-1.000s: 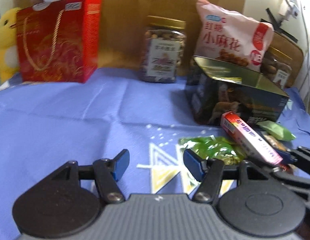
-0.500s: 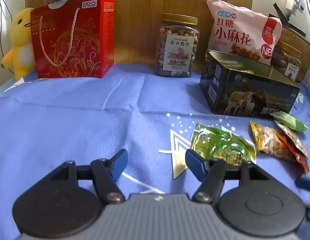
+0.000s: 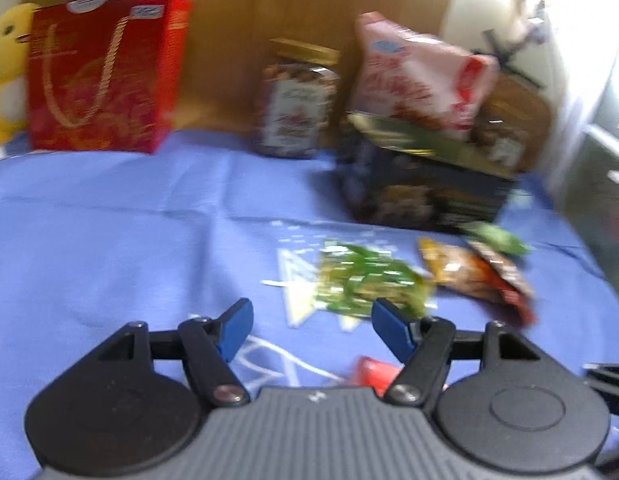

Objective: Organize snacks
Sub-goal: 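Grasp the pink gum box with the left gripper, then carry the pink gum box into the tin box and open the left gripper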

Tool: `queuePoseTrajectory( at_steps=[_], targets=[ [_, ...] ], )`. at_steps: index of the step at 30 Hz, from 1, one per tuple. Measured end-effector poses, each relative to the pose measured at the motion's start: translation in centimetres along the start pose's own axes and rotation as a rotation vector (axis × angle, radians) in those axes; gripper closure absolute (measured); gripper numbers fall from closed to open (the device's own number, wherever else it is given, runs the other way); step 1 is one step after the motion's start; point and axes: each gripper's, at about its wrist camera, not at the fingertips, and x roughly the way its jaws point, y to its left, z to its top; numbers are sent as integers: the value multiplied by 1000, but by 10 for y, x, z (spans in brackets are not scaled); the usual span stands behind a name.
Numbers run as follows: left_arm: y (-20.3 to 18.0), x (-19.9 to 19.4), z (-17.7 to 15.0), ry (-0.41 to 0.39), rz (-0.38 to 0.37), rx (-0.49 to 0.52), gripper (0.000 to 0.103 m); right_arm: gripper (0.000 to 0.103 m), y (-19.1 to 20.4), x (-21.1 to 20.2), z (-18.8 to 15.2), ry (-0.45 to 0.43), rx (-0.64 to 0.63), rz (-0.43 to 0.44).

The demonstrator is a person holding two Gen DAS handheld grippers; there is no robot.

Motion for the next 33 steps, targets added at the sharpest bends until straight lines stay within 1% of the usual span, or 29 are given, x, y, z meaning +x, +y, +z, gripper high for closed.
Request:
queuePoseTrajectory(
  at_steps=[2,3,6,7,11,15,18,20,21,22,23,24,27,28,30,33],
  targets=[
    [-6,-3,-2,8,-69,23,38,59,3,6,-2,26,-25,-46],
    [-9,-3,-4,15,-90,34,38,60,4,10,-2,34,-42,-88],
    [-19,-2,-9,35,-114,62,38,59,2,12,0,10,-65,-203],
    [-20,-4,-10,33,-116,62,37,59,1,10,1,2,-69,-212],
    [-15,-11,-11,26,-115,26,35,58,0,4,2,-16,-64,-157],
    [-7,-20,-13,35,-105,9,35,58,0,13,0,31,-74,-160],
    [-6,-18,-17,57,-99,8,36,59,-2,16,-1,43,-37,-155],
    [-7,-14,-20,77,-110,1,38,59,-3,15,0,46,-19,-138],
    [-9,-12,-21,89,-124,-3,42,61,-2,14,0,44,-13,-127],
    [-11,-9,-23,102,-147,-7,50,61,-1,14,1,42,-6,-113],
    [-15,-6,-25,117,-165,-10,51,65,0,15,0,41,-3,-104],
    [-19,-5,-27,118,-165,-4,51,65,2,16,1,38,-3,-102],
    [-33,-7,-29,100,-140,50,51,65,3,19,2,32,-16,-157],
    [-34,-8,-29,98,-142,52,51,66,0,18,2,28,-10,-162],
    [-35,-11,-26,85,-145,49,51,72,-4,16,5,12,4,-170],
    [-34,-18,-19,50,-157,40,51,73,-6,11,8,-12,-6,-169]
  ],
)
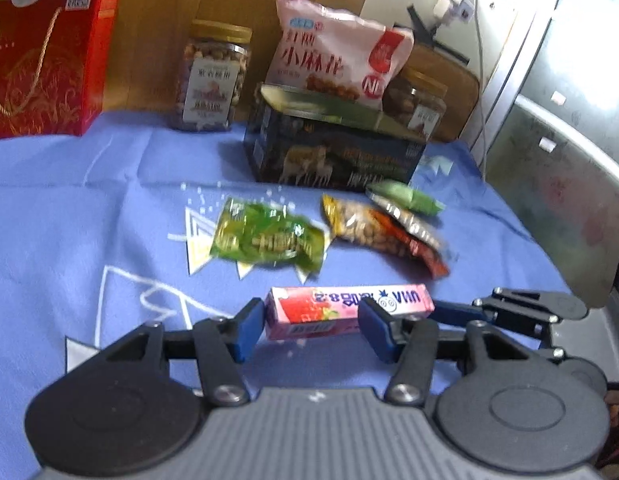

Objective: Organize snacks
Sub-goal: 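Carry the pink gum box into the tin box and open the left gripper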

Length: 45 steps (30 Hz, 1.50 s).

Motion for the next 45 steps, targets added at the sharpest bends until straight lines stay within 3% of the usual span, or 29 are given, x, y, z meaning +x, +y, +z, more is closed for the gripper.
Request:
queuePoseTrajectory(
  at_steps=[5,8,13,18,22,25,30,33,36,41,45],
  targets=[
    [0,16,5,42,24,1,51,81,-5,13,-2,40,2,-19],
    [-2,20,15,47,11,13,51,80,-12,9,7,6,-5,-34],
    [-18,14,64,-62,-17,85,51,80,-33,1,43,-107,-25,-78],
    [-34,35,123,-159,-19,135,51,80,-65,7,79,-221,-41,-153],
    [-46,73,158,-172,-12,163,51,80,-102,27,96,-234,-9,-207],
    [-47,110,172,-141,-8,156,52,80,-128,45,98,-212,14,-243],
    [-37,156,179,-78,-11,85,52,75,-148,72,96,-166,46,-293],
    [-37,172,178,-55,5,72,51,67,-151,75,92,-189,53,-311],
    [-42,178,176,-51,16,82,48,66,-155,68,89,-221,80,-314],
    [-48,150,167,-103,-20,68,48,64,-171,39,82,-262,207,-305],
    [-49,121,147,-112,-105,43,47,63,-198,20,52,-225,443,-242]
  ],
)
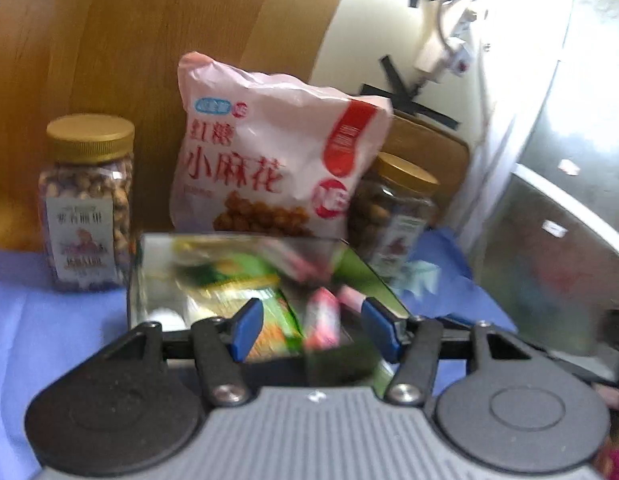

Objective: Organize snacks
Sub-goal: 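Carry the pink gum box into the tin box and open the left gripper, then lower the left gripper onto the light green cake packet and close it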

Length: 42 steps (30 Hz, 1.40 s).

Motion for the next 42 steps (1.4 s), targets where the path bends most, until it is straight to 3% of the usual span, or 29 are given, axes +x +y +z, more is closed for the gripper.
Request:
queuePoseTrajectory(
  at_steps=[5,6,7,12,14,17,18,25,31,33,37,40,42],
  targets=[
    [-8,17,-18,113,-35,-48,46,62,-32,8,-25,128,238,32],
    [-9,23,-21,136,-33,-59,39,62,-33,10,-28,145,267,57],
    [-10,30,-23,164,-32,-75,34,62,-32,11,-31,159,286,71],
    [-8,62,-35,287,-48,-159,34,63,-23,16,-42,202,296,130],
    [-9,75,-38,310,-40,-171,36,66,-24,16,-41,220,291,158],
    [-17,82,-39,308,-49,-165,60,79,-23,17,-41,231,291,171],
    [-22,80,-37,305,-45,-162,60,82,-24,15,-41,227,298,187],
    [-55,9,-32,163,-60,13,60,82,-7,-30,-42,153,287,289],
    [-42,-62,-65,101,-36,52,58,82,50,-66,-61,159,134,373],
    [-30,-77,-77,120,-13,21,58,82,71,-70,-70,190,64,391],
    [8,-100,-108,180,27,-134,58,81,105,-73,-88,269,-24,462],
    [33,-113,-129,206,11,-247,58,80,126,-75,-99,322,-78,524],
    [39,-120,-137,199,40,-259,55,80,141,-77,-104,329,-153,506]
  ],
)
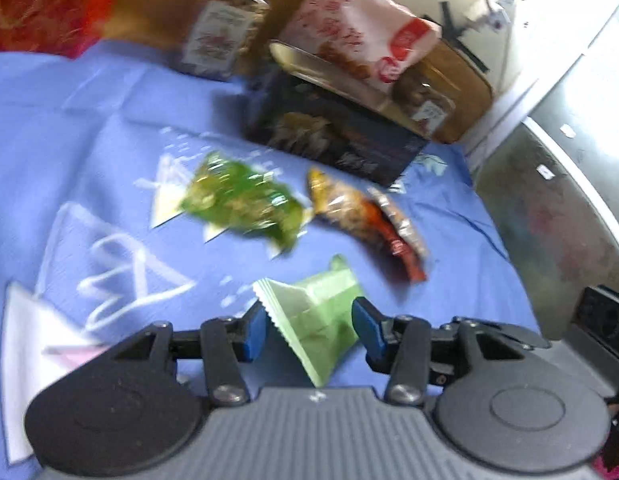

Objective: Organize snacks
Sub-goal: 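Lower the left gripper onto the light green cake packet and close it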

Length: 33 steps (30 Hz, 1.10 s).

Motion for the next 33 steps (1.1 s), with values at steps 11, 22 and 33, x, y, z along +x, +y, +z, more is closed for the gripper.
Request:
queuePoseTrajectory(
  at_steps=[11,22,33],
  targets=[
    [20,-25,-4,-53,-38,-34,39,26,17,-3,-6,-25,-238,-216],
    [6,-2,-8,-12,-49,14,44,35,27,36,-17,76,-342,-232],
    [-7,-4,-7,-16,105,111,50,57,37,40,-20,56,-345,-193]
  ],
)
